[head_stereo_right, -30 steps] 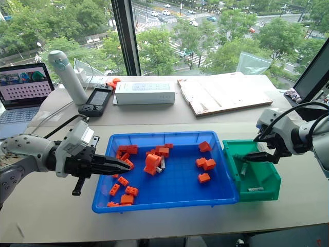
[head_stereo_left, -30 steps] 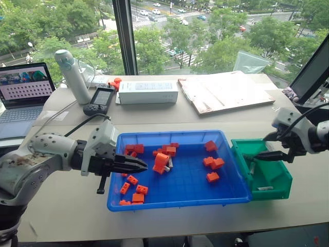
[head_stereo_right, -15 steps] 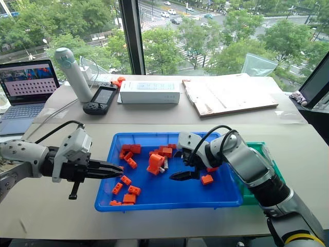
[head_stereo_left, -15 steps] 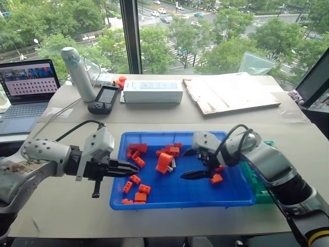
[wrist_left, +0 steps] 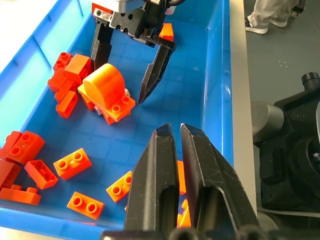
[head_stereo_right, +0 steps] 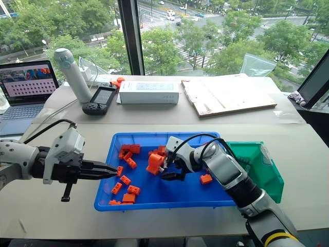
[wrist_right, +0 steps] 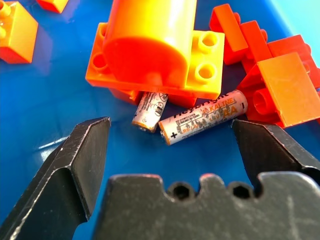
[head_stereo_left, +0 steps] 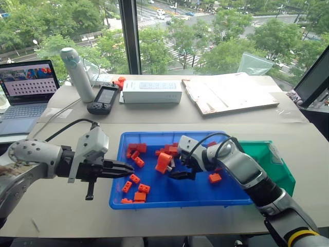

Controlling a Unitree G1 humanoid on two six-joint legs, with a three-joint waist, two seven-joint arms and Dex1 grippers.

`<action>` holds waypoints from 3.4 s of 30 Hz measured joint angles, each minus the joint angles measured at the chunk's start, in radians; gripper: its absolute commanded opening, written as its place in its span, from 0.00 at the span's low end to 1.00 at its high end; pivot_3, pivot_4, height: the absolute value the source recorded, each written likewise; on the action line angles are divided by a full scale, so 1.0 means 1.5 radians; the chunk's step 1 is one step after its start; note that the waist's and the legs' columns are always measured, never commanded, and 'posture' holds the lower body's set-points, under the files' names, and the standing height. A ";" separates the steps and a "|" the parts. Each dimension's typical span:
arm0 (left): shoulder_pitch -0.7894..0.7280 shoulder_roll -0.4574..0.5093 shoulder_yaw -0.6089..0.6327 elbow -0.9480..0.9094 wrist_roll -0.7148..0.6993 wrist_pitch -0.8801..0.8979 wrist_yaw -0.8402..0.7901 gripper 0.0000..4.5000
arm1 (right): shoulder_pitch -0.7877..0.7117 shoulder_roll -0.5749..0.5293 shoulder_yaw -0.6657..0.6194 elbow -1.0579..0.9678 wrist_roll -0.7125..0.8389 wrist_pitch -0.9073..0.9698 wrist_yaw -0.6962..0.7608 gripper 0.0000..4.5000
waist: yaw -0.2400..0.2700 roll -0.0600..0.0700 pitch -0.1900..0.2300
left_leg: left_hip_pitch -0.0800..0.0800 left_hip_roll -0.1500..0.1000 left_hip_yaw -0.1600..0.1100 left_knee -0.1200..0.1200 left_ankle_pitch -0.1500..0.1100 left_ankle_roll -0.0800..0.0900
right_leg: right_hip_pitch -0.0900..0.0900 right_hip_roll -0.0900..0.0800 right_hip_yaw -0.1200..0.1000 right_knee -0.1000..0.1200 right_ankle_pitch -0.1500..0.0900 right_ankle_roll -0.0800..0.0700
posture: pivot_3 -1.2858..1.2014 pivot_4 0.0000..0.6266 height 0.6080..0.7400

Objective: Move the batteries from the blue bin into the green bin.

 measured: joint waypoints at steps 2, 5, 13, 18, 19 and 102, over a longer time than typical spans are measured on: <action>0.000 0.001 0.001 -0.001 0.000 0.001 0.000 0.08 | -0.006 0.010 0.000 0.013 -0.002 -0.004 -0.001 0.88 | 0.000 0.000 0.000 | 0.000 0.000 0.000 0.000 0.000 0.000 | 0.000 0.000 0.000 0.000 0.000 0.000 | 0.52 0.24 1.00; 0.007 0.001 0.003 -0.004 -0.001 0.003 0.001 0.08 | -0.010 0.011 0.000 0.025 -0.008 -0.010 -0.001 0.70 | 0.000 0.000 0.000 | 0.000 0.000 0.000 0.000 0.000 0.000 | 0.000 0.000 0.000 0.000 0.000 0.000 | 0.52 0.24 1.00; 0.014 0.001 0.017 -0.012 -0.004 0.011 0.009 0.08 | -0.010 0.006 -0.001 0.033 -0.011 -0.023 0.008 0.23 | 0.000 0.000 0.000 | 0.000 0.000 0.000 0.000 0.000 0.000 | 0.000 0.000 0.000 0.000 0.000 0.000 | 0.52 0.24 1.00; 0.014 0.001 0.017 -0.011 -0.002 0.011 0.009 0.08 | -0.010 -0.018 -0.003 0.030 -0.016 -0.026 0.018 0.02 | 0.000 0.000 0.000 | 0.000 0.000 0.000 0.000 0.000 0.000 | 0.000 0.000 0.000 0.000 0.000 -0.001 | 0.52 0.24 1.00; 0.014 0.001 0.017 -0.011 -0.002 0.011 0.009 0.08 | -0.010 -0.023 -0.004 0.029 -0.017 -0.027 0.021 0.02 | 0.000 0.000 0.000 | 0.000 0.000 0.000 0.000 0.000 0.000 | 0.000 0.000 0.000 0.000 -0.001 -0.001 | 0.52 0.24 1.00; 0.018 -0.042 0.027 -0.017 0.013 0.025 0.048 0.08 | 0.005 -0.109 -0.069 -0.008 0.056 -0.129 0.133 1.00 | 0.000 -0.001 0.001 | 0.000 0.000 -0.001 0.001 0.000 0.000 | 0.000 0.000 0.000 0.000 0.000 0.000 | 0.52 0.24 1.00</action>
